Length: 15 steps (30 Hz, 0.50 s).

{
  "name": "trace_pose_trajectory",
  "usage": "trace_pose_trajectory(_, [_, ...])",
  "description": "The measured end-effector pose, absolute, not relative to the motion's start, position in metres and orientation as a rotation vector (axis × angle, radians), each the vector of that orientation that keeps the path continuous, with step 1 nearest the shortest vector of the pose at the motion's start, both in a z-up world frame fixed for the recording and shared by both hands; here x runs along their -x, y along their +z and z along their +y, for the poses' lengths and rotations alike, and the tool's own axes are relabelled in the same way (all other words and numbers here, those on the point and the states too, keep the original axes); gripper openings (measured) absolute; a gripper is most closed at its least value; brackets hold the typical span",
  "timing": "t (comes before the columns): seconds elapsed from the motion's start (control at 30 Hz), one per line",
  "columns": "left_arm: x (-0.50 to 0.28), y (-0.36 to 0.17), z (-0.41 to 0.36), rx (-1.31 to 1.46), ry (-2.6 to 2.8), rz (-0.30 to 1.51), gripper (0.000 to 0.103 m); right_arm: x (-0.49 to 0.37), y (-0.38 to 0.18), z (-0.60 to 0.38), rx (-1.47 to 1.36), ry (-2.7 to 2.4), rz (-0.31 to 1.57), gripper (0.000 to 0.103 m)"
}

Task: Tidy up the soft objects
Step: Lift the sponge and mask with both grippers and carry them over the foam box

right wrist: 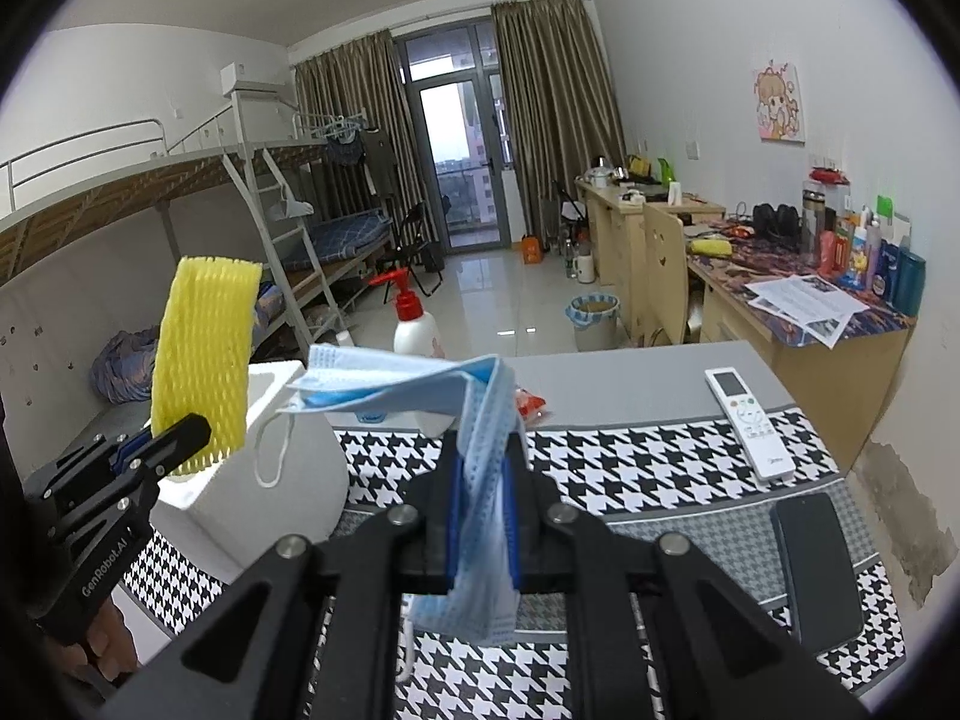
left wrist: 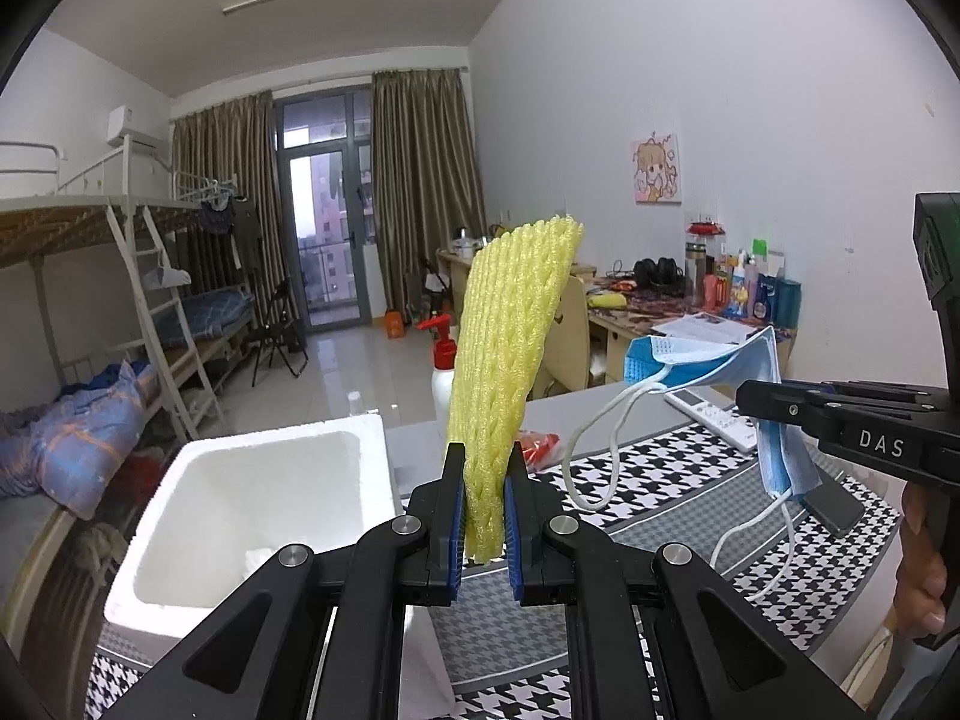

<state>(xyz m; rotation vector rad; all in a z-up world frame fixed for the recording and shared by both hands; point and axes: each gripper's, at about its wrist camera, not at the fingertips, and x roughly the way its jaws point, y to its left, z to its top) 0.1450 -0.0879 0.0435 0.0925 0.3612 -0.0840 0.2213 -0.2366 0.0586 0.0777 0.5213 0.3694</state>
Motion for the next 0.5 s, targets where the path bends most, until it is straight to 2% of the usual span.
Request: trace_pose_trajectory(0.5, [-0.134, 0.063, -0.068, -0.090, -0.043, 0.301, 0.012, -0.216, 0.077, -0.217, -0.069, 0.420, 0.464, 0.015])
